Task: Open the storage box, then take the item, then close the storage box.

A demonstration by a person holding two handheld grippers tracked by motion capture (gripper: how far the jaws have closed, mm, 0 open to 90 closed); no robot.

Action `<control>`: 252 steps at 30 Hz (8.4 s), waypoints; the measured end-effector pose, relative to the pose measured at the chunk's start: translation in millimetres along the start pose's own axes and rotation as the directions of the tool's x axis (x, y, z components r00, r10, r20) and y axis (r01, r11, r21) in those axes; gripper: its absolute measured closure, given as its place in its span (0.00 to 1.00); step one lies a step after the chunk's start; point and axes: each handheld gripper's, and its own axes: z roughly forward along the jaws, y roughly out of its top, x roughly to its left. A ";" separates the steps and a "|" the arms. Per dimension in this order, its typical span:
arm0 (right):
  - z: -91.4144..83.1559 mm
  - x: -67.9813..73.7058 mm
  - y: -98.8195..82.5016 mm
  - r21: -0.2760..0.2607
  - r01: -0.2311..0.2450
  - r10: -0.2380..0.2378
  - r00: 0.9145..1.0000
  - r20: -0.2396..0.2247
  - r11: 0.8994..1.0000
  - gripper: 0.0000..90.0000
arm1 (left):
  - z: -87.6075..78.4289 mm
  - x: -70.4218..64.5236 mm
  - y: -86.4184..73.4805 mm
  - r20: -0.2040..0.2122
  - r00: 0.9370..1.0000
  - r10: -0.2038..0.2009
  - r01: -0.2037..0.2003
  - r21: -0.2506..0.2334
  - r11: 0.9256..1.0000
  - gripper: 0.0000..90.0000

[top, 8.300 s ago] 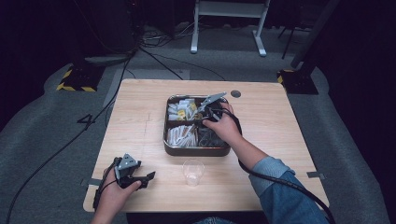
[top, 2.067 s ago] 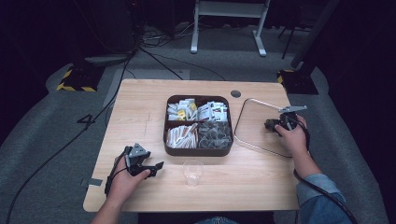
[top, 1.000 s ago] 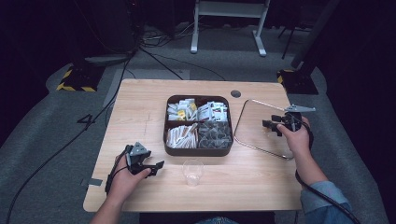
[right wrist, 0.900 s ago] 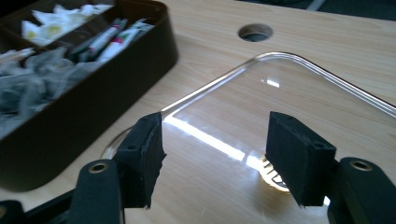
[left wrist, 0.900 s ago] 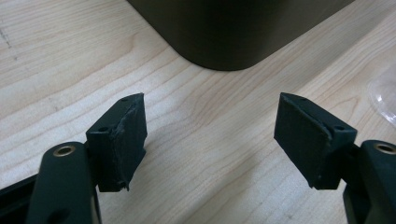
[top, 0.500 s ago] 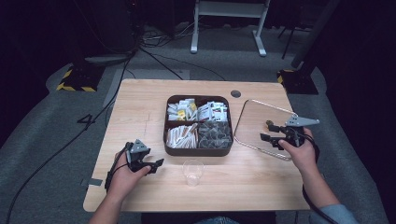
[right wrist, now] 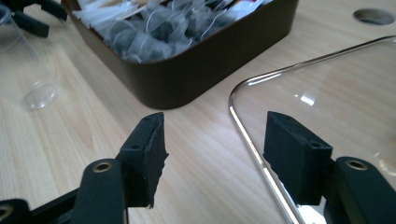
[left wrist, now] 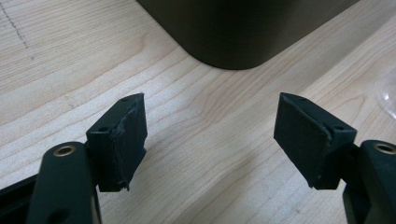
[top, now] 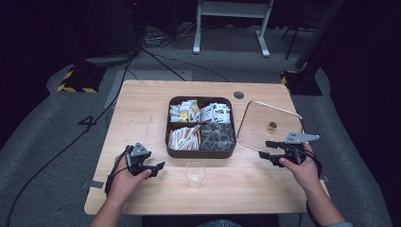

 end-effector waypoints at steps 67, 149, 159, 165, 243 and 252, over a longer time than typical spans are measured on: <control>50.4 23.5 -33.3 0.133 0.177 -0.167 0.983 -0.077 0.975 0.35 | 91.6 -60.9 169.4 0.266 0.943 0.202 -0.214 0.018 0.977 0.56; 50.3 23.2 -33.3 0.132 0.169 -0.161 0.985 -0.069 0.977 0.36 | 6.2 -72.0 180.1 0.334 0.890 0.309 -0.253 -0.201 0.946 0.81; 50.3 23.3 -33.3 0.132 0.168 -0.160 0.985 -0.068 0.977 0.36 | -13.3 -75.6 163.8 0.354 0.877 0.326 -0.265 -0.209 0.941 0.81; 50.3 23.2 -33.3 0.132 0.168 -0.160 0.985 -0.068 0.977 0.36 | -24.1 -79.4 150.9 0.366 0.868 0.337 -0.272 -0.217 0.937 0.81; 50.3 22.7 -33.2 0.133 0.157 -0.150 0.987 -0.056 0.979 0.36 | -23.0 0.9 29.5 0.103 0.978 0.179 -0.179 -0.015 0.984 0.39; 50.4 22.7 -33.1 0.133 0.156 -0.150 0.987 -0.055 0.979 0.36 | -10.9 15.4 14.4 0.013 0.989 0.150 -0.150 0.091 0.984 0.35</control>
